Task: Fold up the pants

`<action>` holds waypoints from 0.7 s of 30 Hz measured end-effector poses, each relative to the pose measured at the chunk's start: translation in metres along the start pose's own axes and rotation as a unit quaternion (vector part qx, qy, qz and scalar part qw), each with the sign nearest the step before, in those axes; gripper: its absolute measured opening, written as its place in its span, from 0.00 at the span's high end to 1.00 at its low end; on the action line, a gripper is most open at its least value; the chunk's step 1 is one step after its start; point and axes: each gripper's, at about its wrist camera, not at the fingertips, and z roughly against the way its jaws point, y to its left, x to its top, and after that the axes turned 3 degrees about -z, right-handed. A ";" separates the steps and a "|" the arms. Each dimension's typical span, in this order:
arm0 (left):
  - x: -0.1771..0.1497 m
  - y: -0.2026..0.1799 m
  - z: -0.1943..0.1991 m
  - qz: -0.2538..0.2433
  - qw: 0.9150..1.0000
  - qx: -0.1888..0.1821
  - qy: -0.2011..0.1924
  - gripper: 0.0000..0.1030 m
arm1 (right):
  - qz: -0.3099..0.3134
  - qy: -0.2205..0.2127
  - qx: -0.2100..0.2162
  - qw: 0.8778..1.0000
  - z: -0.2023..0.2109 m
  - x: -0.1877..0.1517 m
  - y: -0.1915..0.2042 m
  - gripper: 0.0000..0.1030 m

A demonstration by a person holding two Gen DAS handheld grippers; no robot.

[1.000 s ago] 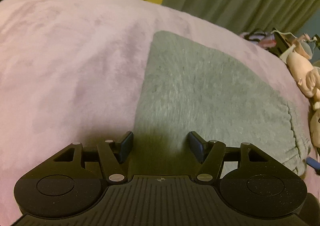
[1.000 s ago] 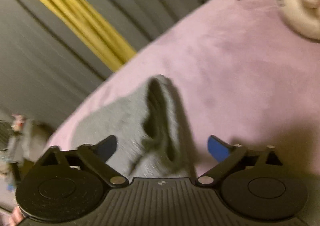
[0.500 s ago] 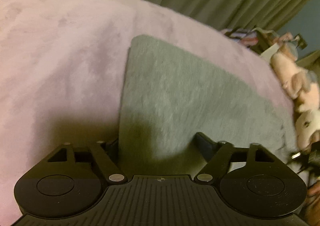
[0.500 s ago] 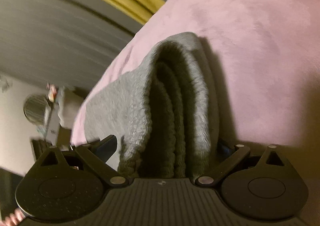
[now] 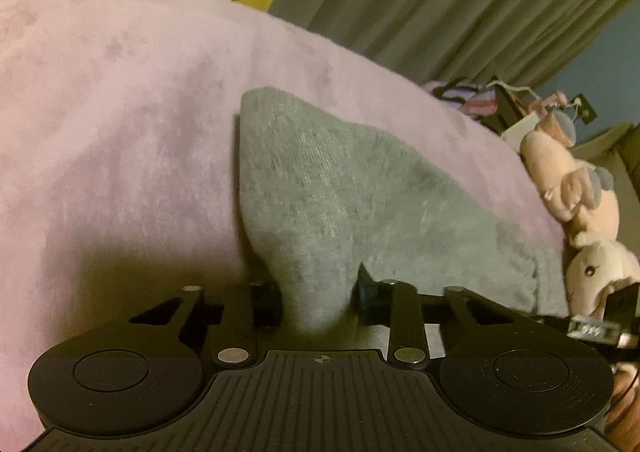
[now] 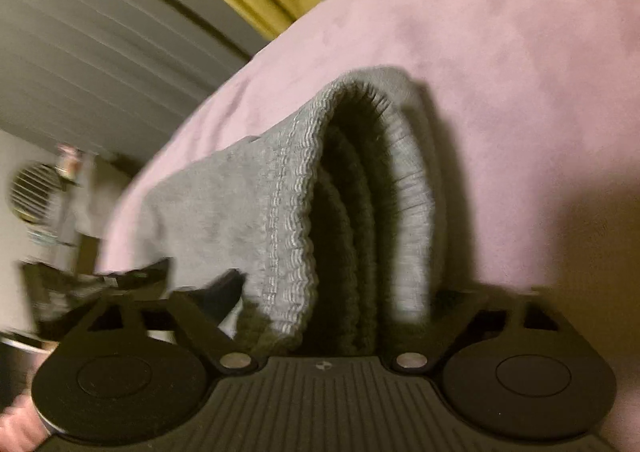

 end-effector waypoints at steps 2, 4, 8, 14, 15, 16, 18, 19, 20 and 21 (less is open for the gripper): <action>0.003 -0.010 0.008 -0.016 1.000 0.001 -0.015 0.76 | 0.017 -0.014 -0.020 1.000 0.004 -0.003 0.011 0.39; 0.009 -0.020 0.015 -0.027 0.999 -0.004 -0.033 0.77 | 0.001 -0.028 -0.021 0.999 0.011 0.000 0.017 0.43; 0.031 -0.035 0.027 -0.023 0.997 -0.028 -0.066 0.77 | -0.012 -0.064 0.016 0.998 0.029 0.016 0.031 0.46; 0.039 -0.051 0.018 -0.041 0.988 0.114 -0.092 0.60 | 0.017 -0.135 -0.066 0.988 0.049 0.055 0.046 0.19; 0.033 -0.053 0.018 -0.049 0.984 0.135 -0.102 0.59 | 0.004 -0.159 -0.090 0.983 0.057 0.055 0.043 0.18; 0.025 -0.055 0.020 -0.058 0.982 0.142 -0.108 0.59 | -0.013 -0.181 -0.101 0.978 0.066 0.052 0.039 0.17; 0.005 -0.057 0.025 -0.058 0.983 0.133 -0.111 0.58 | -0.050 -0.203 -0.089 0.974 0.083 0.037 0.025 0.16; -0.008 -0.057 0.030 -0.051 0.984 0.127 -0.112 0.56 | -0.074 -0.210 -0.071 0.972 0.089 0.024 0.016 0.16; -0.022 -0.056 0.033 -0.039 0.985 0.124 -0.115 0.53 | -0.095 -0.212 -0.052 0.971 0.094 0.010 0.007 0.16; -0.032 -0.056 0.035 -0.027 0.985 0.124 -0.117 0.52 | -0.116 -0.208 -0.033 0.971 0.095 -0.005 -0.001 0.16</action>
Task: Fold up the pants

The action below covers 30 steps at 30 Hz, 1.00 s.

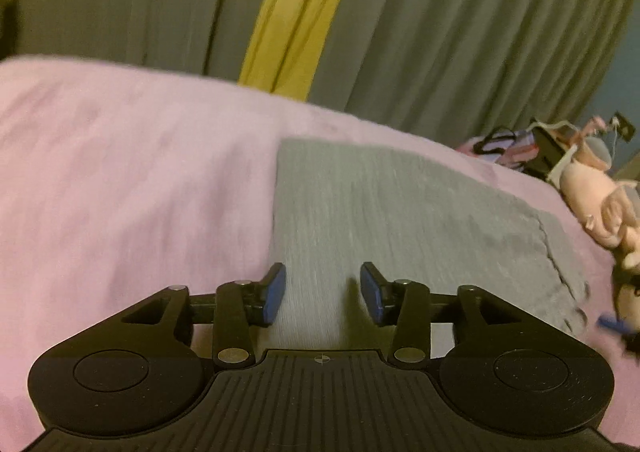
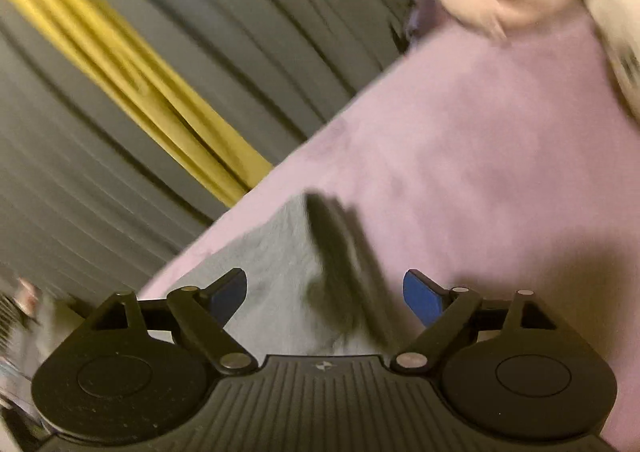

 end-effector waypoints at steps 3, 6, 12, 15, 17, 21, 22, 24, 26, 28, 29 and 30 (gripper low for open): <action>-0.025 -0.001 0.010 0.024 1.000 0.010 -0.003 0.51 | -0.062 0.031 0.038 0.997 0.002 -0.030 -0.021 0.17; -0.026 -0.004 0.013 0.032 0.999 0.009 0.005 0.48 | -0.097 0.046 0.054 0.993 -0.010 -0.045 -0.023 0.17; -0.036 0.013 0.015 0.119 0.992 -0.022 0.027 0.46 | -0.143 0.032 0.078 0.986 -0.031 -0.047 -0.015 0.18; -0.040 0.016 0.015 0.139 0.988 -0.046 0.041 0.45 | -0.162 0.033 0.071 0.984 -0.042 -0.051 -0.014 0.39; -0.044 0.018 0.014 0.148 0.986 -0.053 0.057 0.47 | -0.172 0.042 0.069 0.982 -0.052 -0.054 -0.012 0.45; -0.051 0.018 0.010 0.164 0.979 -0.089 0.082 0.48 | -0.156 0.041 0.073 0.984 -0.063 -0.056 0.000 0.22; -0.052 0.016 0.009 0.165 0.977 -0.104 0.091 0.49 | -0.148 0.040 0.067 0.986 -0.063 -0.055 0.005 0.22; -0.055 0.011 0.008 0.156 0.974 -0.131 0.096 0.48 | -0.127 0.039 0.050 0.990 -0.064 -0.056 0.014 0.30; -0.054 0.004 0.003 0.144 0.974 -0.146 0.099 0.48 | -0.104 0.037 0.039 0.993 -0.058 -0.059 0.021 0.74; -0.054 0.002 -0.003 0.163 0.967 -0.169 0.102 0.48 | -0.096 0.032 0.051 0.994 -0.053 -0.060 0.024 0.75; -0.055 0.001 -0.008 0.175 0.963 -0.177 0.105 0.48 | -0.097 0.030 0.056 0.993 -0.052 -0.061 0.025 0.75; -0.054 0.001 -0.011 0.182 0.962 -0.175 0.103 0.48 | -0.099 0.028 0.061 0.993 -0.049 -0.061 0.026 0.75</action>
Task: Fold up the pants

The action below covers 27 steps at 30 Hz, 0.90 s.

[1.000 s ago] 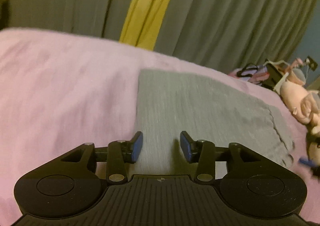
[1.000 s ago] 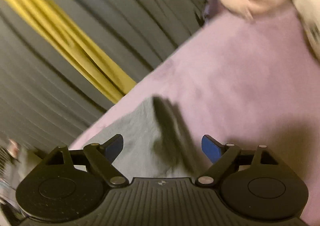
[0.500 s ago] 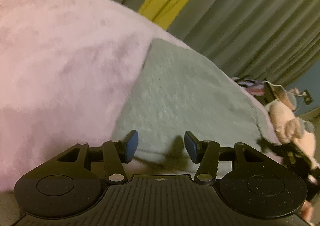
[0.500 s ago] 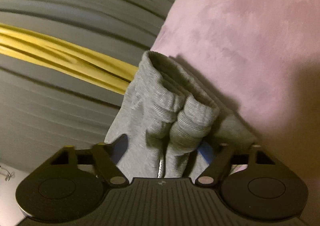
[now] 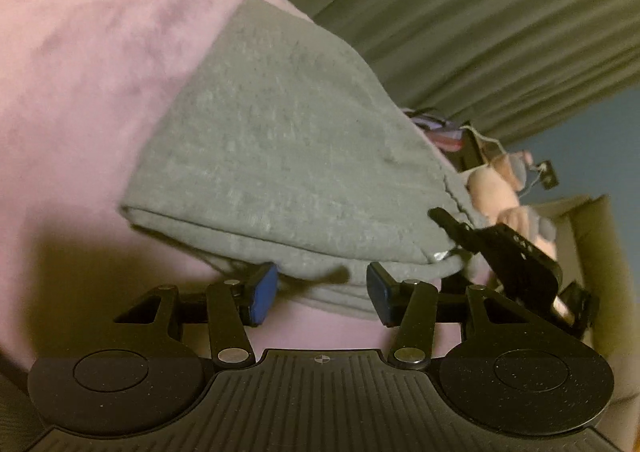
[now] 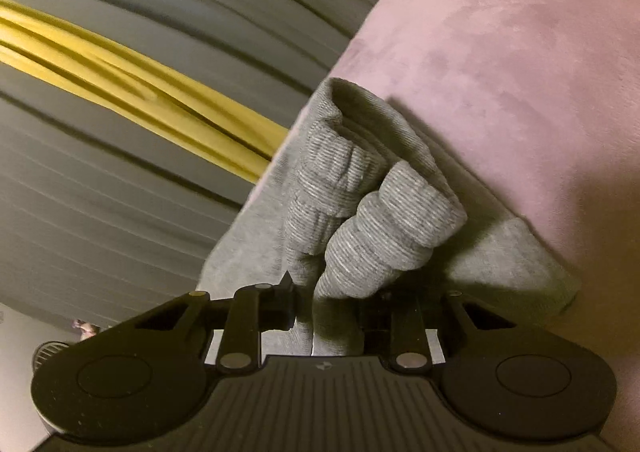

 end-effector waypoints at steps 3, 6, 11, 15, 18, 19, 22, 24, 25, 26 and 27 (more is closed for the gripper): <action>0.002 0.005 -0.004 0.014 0.999 0.041 -0.022 0.48 | 0.019 -0.005 0.009 1.000 0.009 -0.001 0.008 0.76; 0.005 0.018 0.000 0.037 0.995 0.082 -0.053 0.48 | 0.028 -0.003 0.008 1.000 0.010 0.001 0.011 0.76; 0.011 0.032 -0.005 0.088 0.987 0.105 -0.081 0.47 | 0.005 0.009 -0.012 1.000 -0.010 0.004 -0.001 0.53; 0.011 0.026 -0.008 0.072 0.987 0.111 -0.095 0.53 | -0.036 0.003 -0.010 0.999 -0.019 0.005 -0.010 0.54; 0.012 0.029 0.000 0.071 0.985 0.106 -0.119 0.64 | -0.049 -0.003 -0.010 0.999 -0.012 0.008 -0.009 0.76; 0.012 0.030 0.003 0.073 0.984 0.103 -0.126 0.67 | -0.035 -0.006 -0.011 0.999 -0.009 0.008 -0.005 0.79; 0.009 0.028 0.016 0.065 0.983 0.098 -0.140 0.69 | 0.012 -0.029 0.014 0.999 0.017 -0.001 0.012 0.80; 0.006 0.025 0.021 0.057 0.983 0.099 -0.147 0.71 | 0.018 -0.043 0.031 0.998 0.033 -0.010 0.010 0.80; 0.004 0.024 0.022 0.055 0.983 0.101 -0.146 0.71 | 0.027 -0.047 0.029 0.998 0.036 -0.013 0.006 0.80; 0.003 0.023 0.022 0.055 0.983 0.106 -0.141 0.70 | 0.045 -0.049 0.016 0.998 0.034 -0.016 0.001 0.78; 0.005 0.021 0.021 0.055 0.984 0.113 -0.130 0.70 | 0.066 -0.042 -0.018 0.997 0.028 -0.018 -0.005 0.75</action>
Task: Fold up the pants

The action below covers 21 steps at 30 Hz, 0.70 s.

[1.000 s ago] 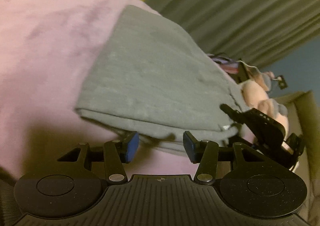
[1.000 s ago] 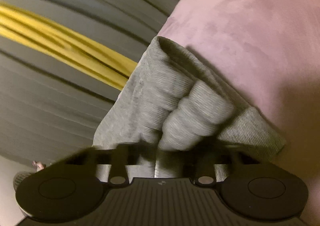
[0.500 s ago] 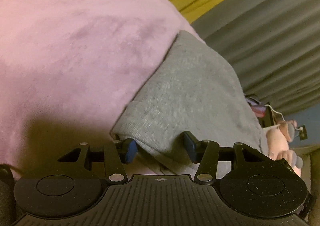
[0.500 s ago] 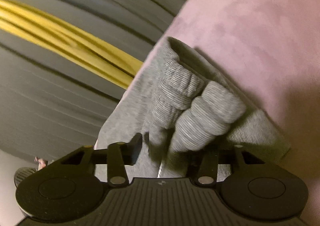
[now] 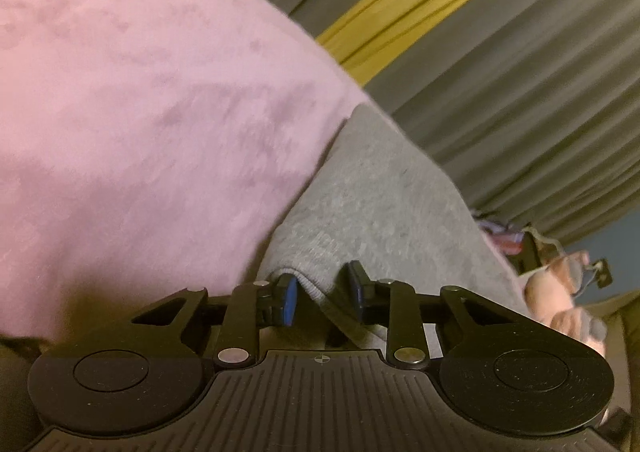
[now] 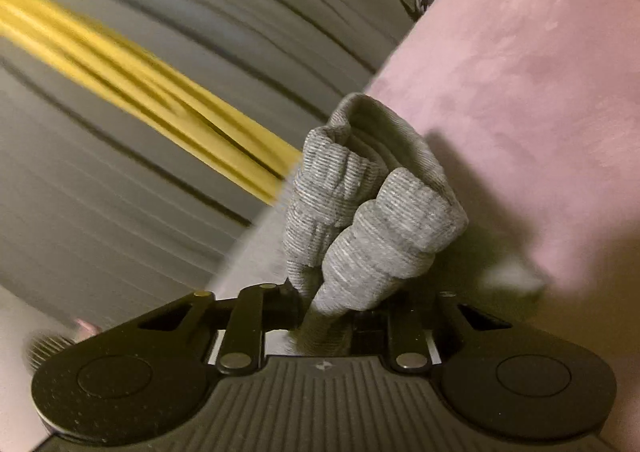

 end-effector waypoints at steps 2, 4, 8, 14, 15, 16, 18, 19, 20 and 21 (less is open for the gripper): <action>-0.001 -0.001 0.003 -0.003 1.000 0.013 0.010 0.69 | -0.003 0.054 -0.060 0.997 -0.016 0.001 -0.015 0.71; -0.001 -0.002 0.013 -0.011 1.000 0.009 0.006 0.60 | -0.087 0.060 -0.019 0.994 -0.008 0.006 -0.034 0.63; -0.003 -0.010 0.045 -0.044 0.998 0.019 -0.042 0.45 | -0.052 0.042 -0.049 0.997 0.020 0.023 -0.020 0.44; 0.000 -0.048 0.043 -0.178 0.981 0.029 -0.077 0.37 | 0.050 -0.017 -0.102 0.993 0.043 0.016 0.006 0.43; 0.001 -0.053 0.036 -0.192 0.979 0.026 -0.067 0.37 | 0.068 -0.030 -0.100 0.992 0.044 0.015 0.012 0.43; 0.002 -0.057 0.031 -0.201 0.977 0.029 -0.061 0.37 | 0.096 -0.045 -0.097 0.990 0.044 0.015 0.019 0.43; 0.000 -0.063 0.019 -0.221 0.973 0.038 -0.053 0.37 | 0.169 -0.065 -0.087 0.980 0.047 0.006 0.034 0.43; -0.002 -0.065 0.013 -0.228 0.971 0.045 -0.048 0.37 | 0.206 -0.069 -0.081 0.973 0.051 0.000 0.039 0.43; -0.003 -0.065 0.007 -0.230 0.971 0.051 -0.040 0.37 | 0.237 -0.072 -0.081 0.965 0.045 -0.004 0.045 0.43; -0.005 -0.063 0.000 -0.231 0.971 0.055 -0.031 0.37 | 0.263 -0.073 -0.096 0.957 0.043 -0.009 0.049 0.43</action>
